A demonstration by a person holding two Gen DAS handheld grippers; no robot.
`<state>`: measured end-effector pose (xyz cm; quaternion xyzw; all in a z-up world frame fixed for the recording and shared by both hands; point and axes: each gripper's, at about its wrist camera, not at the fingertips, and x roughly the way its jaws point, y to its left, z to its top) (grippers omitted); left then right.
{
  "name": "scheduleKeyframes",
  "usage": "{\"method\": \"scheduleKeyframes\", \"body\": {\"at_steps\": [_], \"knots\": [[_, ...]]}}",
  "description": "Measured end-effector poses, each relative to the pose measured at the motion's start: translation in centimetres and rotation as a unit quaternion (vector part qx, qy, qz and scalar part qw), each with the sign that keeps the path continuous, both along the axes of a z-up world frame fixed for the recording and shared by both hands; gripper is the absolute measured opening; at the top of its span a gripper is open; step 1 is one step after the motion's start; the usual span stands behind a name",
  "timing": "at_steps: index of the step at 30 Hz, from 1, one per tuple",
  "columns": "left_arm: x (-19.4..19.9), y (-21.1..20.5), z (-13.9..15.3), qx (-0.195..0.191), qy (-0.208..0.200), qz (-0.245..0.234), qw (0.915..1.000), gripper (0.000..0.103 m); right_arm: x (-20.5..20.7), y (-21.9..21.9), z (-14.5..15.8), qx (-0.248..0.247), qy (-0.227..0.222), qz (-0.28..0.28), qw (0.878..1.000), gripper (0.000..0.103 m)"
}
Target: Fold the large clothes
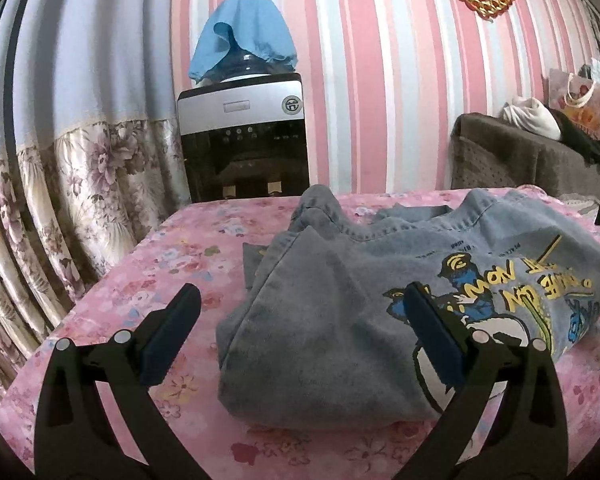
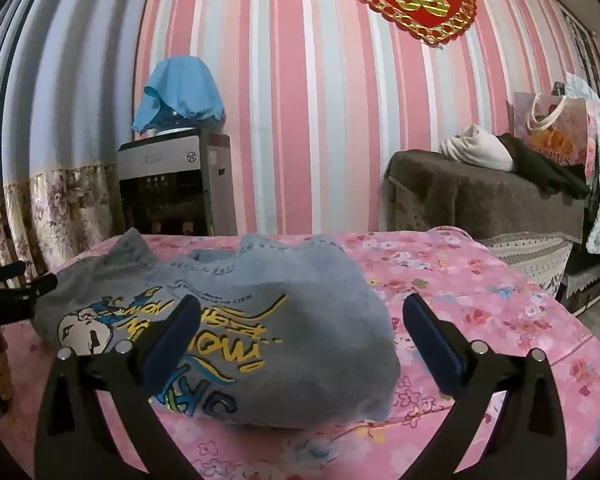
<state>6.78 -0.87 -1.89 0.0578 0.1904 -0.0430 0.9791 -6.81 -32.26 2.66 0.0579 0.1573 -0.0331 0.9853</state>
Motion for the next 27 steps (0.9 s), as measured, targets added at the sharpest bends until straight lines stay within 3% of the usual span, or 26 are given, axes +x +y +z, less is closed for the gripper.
{"method": "scheduleKeyframes", "body": {"at_steps": [12, 27], "knots": [[0.1, -0.3, -0.2, 0.001, 0.008, -0.016, 0.9998, 0.1, -1.2, -0.5, 0.3, 0.006, -0.02, -0.021, 1.0, 0.101], [0.7, -0.8, -0.4, 0.01, 0.024, -0.022, 0.9994, 0.1, -0.7, -0.3, 0.1, 0.005, -0.006, -0.024, 1.0, 0.101]]}}
